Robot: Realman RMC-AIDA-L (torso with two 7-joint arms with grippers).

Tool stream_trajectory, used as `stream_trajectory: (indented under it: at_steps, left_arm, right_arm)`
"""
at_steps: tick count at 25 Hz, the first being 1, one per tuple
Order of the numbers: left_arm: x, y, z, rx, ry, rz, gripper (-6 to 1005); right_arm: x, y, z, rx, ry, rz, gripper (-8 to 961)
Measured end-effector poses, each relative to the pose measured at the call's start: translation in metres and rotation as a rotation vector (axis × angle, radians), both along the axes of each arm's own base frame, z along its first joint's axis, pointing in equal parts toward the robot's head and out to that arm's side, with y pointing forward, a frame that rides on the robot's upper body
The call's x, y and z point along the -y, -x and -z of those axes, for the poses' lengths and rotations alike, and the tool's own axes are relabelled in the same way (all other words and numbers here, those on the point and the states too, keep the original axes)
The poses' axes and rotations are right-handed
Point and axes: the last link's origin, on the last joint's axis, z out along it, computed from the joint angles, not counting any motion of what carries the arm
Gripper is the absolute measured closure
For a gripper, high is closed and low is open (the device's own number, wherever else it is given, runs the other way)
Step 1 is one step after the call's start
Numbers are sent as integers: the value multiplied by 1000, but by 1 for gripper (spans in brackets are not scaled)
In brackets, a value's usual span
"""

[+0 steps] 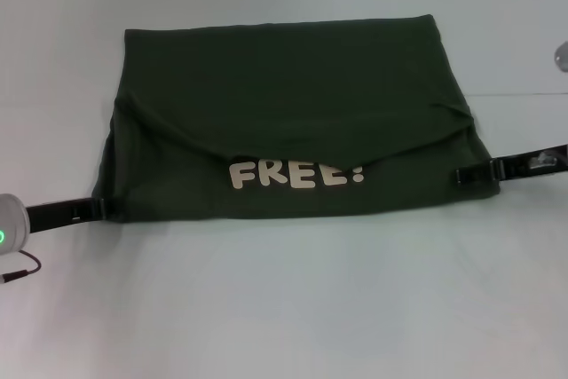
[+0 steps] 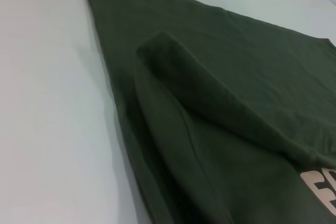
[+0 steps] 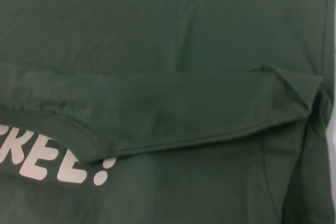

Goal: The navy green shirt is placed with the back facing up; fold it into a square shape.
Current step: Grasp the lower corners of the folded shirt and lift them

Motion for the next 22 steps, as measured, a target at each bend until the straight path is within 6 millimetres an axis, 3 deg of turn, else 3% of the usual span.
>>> stream_trajectory:
  at_steps: [11,22]
  left_arm:
    - [-2,-2,0,-1,0,7,955]
    - [-2,-2,0,1,1,7,955]
  right_arm:
    - [0,-2,16,24,-30,-9,53]
    - [2,-5,18,21,-27,-1,369]
